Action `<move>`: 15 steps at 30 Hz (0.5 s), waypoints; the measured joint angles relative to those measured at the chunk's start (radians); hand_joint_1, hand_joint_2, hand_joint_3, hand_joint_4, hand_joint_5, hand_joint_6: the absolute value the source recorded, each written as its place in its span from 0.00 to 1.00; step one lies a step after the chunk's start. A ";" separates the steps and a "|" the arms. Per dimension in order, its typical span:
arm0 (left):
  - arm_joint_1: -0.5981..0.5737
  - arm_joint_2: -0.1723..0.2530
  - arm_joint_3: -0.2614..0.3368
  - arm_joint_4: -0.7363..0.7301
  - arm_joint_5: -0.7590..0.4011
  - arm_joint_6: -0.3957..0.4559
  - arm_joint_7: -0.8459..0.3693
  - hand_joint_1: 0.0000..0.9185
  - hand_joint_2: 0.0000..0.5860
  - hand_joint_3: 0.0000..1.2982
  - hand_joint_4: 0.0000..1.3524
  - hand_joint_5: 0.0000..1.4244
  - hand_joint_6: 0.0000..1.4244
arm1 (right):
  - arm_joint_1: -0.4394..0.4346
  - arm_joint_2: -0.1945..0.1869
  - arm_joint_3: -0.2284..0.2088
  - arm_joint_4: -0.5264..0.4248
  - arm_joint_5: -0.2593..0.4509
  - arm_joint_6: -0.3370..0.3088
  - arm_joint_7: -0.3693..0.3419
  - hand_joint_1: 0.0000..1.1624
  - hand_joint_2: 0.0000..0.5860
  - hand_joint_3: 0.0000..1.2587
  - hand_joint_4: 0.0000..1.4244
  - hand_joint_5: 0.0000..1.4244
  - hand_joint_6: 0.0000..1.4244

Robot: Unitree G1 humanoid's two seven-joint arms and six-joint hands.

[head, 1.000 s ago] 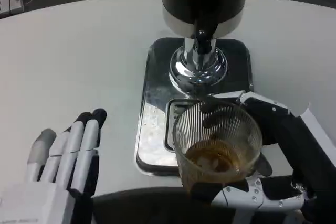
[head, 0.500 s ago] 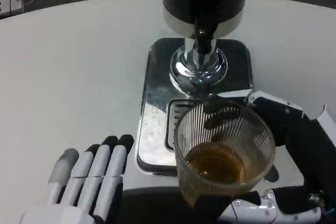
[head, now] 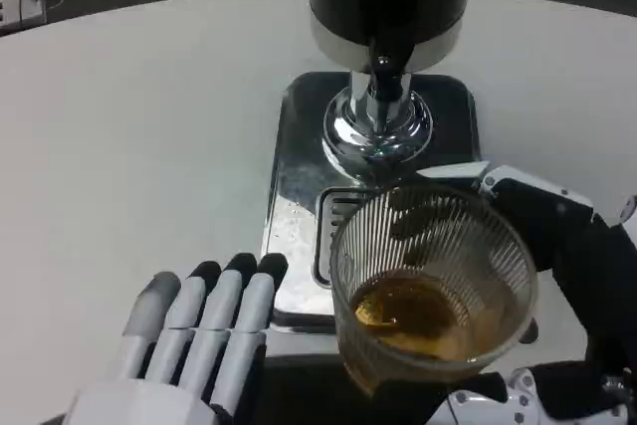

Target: Grasp the cup under the faucet to collect the drink, then remove the cup.

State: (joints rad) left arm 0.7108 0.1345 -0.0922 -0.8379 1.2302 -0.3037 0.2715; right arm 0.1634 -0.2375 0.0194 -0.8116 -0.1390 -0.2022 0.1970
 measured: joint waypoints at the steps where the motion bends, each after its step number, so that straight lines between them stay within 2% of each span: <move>1: -0.002 -0.001 -0.003 0.000 0.001 0.001 0.000 0.00 0.12 0.00 0.00 0.01 0.00 | 0.000 0.000 -0.001 0.000 0.002 0.000 0.000 1.00 0.14 0.69 0.68 0.80 1.00; 15: -0.033 -0.006 -0.014 0.000 0.006 0.010 -0.016 0.00 0.12 0.00 0.00 0.01 0.00 | -0.007 -0.004 -0.014 0.015 0.009 -0.011 0.000 1.00 0.16 0.69 0.68 0.80 1.00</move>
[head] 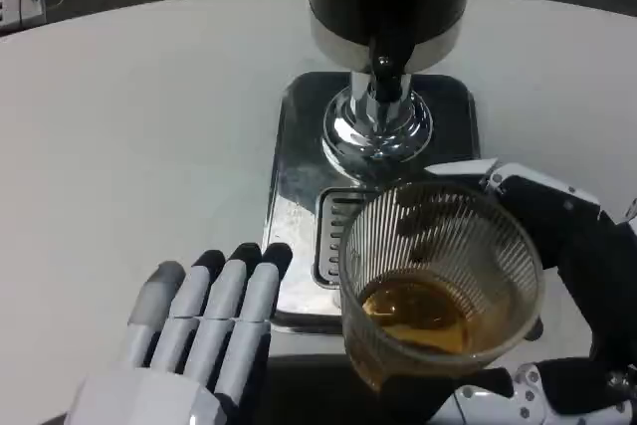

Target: Grasp the cup under the faucet to collect the drink, then remove the cup.

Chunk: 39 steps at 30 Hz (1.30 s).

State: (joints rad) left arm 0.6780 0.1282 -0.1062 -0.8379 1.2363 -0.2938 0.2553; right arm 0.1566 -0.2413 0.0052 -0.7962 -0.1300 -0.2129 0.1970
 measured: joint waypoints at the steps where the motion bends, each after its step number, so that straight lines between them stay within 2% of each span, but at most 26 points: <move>1: -0.002 0.000 0.000 0.000 0.000 0.000 0.000 0.00 0.12 0.00 0.00 0.01 0.00 | 0.000 0.000 0.000 0.000 0.000 0.000 0.000 1.00 0.16 0.69 0.68 0.80 1.00; 39: -0.014 0.000 -0.013 0.000 -0.003 0.012 -0.011 0.00 0.11 0.00 0.00 0.01 0.00 | -0.003 0.000 -0.001 0.002 0.001 0.000 0.000 1.00 0.16 0.68 0.68 0.80 1.00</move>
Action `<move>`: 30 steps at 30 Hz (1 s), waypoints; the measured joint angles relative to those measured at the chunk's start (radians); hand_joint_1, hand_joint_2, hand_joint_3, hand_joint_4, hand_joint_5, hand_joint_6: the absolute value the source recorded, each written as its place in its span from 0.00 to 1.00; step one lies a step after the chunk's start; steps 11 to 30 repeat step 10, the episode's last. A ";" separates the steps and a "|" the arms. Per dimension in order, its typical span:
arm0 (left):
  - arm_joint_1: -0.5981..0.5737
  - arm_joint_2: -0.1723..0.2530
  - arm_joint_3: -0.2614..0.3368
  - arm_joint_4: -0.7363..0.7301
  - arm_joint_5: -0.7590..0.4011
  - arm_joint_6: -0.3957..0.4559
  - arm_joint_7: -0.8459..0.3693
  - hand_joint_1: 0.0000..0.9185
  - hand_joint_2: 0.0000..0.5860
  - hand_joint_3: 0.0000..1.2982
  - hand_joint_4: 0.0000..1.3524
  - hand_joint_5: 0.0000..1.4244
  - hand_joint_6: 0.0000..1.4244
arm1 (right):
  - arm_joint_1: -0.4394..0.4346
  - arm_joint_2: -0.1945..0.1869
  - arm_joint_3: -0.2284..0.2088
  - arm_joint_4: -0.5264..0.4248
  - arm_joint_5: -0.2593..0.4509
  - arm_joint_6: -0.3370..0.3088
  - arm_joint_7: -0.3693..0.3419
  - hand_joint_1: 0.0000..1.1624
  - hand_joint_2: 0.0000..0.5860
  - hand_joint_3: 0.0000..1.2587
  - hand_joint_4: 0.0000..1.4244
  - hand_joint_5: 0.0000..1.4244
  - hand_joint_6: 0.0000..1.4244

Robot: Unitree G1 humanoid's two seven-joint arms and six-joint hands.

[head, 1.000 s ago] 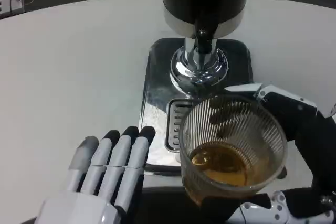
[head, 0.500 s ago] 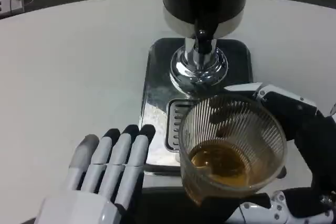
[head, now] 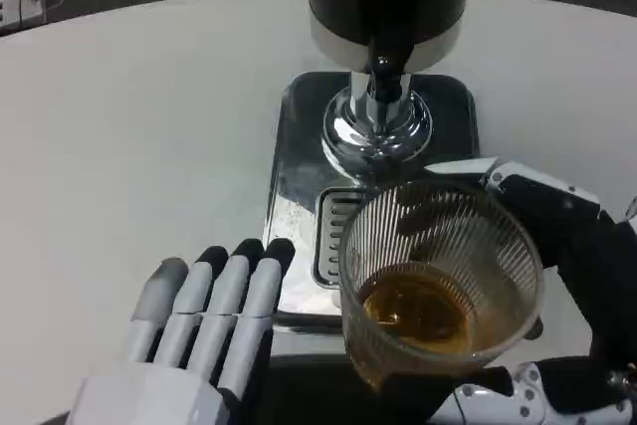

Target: Grasp the cup under the faucet to collect the drink, then remove the cup.

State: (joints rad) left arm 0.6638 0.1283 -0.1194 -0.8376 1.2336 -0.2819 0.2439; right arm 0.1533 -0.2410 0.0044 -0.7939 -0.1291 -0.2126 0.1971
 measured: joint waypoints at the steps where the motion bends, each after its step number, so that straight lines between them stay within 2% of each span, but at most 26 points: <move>1: 0.000 0.000 0.000 0.000 0.000 0.000 0.000 0.00 0.11 0.00 0.00 0.01 0.00 | 0.000 0.000 0.000 0.000 0.000 0.000 0.000 1.00 0.16 0.68 0.68 0.80 1.00; 30: 0.003 0.000 -0.002 0.000 0.000 0.000 0.000 0.00 0.11 0.00 0.00 0.01 0.00 | 0.000 0.000 -0.001 0.000 0.000 0.000 0.000 1.00 0.16 0.68 0.68 0.80 1.00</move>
